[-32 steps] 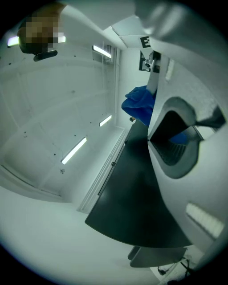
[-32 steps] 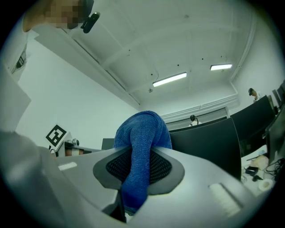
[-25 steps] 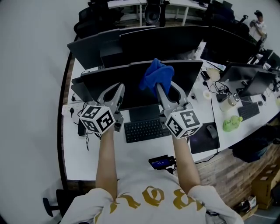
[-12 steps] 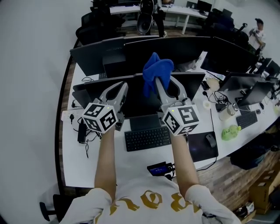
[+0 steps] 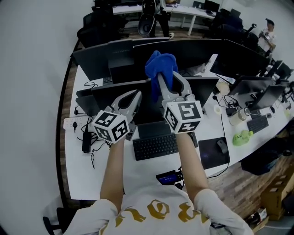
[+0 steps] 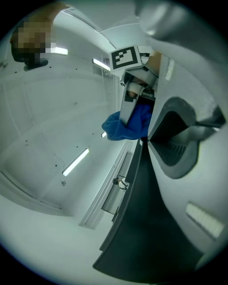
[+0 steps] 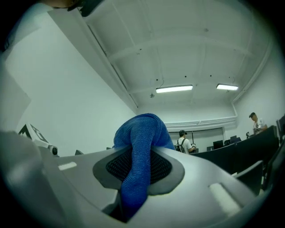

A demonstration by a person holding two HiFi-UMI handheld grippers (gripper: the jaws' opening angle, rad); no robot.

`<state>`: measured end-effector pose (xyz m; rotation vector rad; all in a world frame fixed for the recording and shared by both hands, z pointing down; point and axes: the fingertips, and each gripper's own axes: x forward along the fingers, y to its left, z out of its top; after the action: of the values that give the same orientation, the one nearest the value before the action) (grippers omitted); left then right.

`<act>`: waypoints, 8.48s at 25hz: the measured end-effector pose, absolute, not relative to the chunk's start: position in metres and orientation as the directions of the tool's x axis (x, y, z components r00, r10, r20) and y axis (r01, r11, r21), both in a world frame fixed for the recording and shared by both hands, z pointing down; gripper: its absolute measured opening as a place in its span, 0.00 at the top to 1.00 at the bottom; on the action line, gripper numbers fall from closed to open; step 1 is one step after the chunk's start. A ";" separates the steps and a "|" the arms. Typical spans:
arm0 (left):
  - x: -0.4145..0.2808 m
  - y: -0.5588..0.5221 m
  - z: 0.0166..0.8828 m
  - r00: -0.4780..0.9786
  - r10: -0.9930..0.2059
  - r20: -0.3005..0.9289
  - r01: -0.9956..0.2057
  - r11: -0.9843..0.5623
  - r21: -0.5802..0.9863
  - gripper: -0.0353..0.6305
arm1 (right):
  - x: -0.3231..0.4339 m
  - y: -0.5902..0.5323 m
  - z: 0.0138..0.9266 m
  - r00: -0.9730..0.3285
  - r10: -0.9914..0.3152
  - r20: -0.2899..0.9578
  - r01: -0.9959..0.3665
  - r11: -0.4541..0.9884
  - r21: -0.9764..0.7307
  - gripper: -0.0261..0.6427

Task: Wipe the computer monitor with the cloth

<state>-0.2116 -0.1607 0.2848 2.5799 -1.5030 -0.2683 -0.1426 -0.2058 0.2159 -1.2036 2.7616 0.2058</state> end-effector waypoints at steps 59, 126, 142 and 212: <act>-0.145 -0.180 0.288 0.456 -0.888 -0.061 -0.861 -0.458 0.223 0.95 | -0.090 -0.260 0.247 -0.588 -0.803 0.103 -0.749 0.588 0.306 0.80; -0.033 -0.228 0.320 0.513 -0.858 0.003 -0.833 -0.498 0.242 0.95 | 0.109 -0.348 0.261 -0.518 -0.854 0.042 -0.855 0.517 -0.038 0.80; -0.039 -0.229 0.330 0.496 -0.867 0.033 -0.845 -0.474 0.249 0.95 | 0.120 -0.353 0.266 -0.540 -0.841 -0.021 -0.819 0.531 -0.217 0.80; 0.002 -0.222 0.475 0.531 -0.797 0.289 -0.837 -0.439 0.328 0.95 | 0.144 -0.329 0.530 -0.563 -0.777 0.283 -0.782 0.390 -0.486 0.81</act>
<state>0.0021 -0.2222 0.4751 2.3427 -1.3339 0.1257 0.1437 -0.3288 0.5298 -1.4730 2.6270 -0.9266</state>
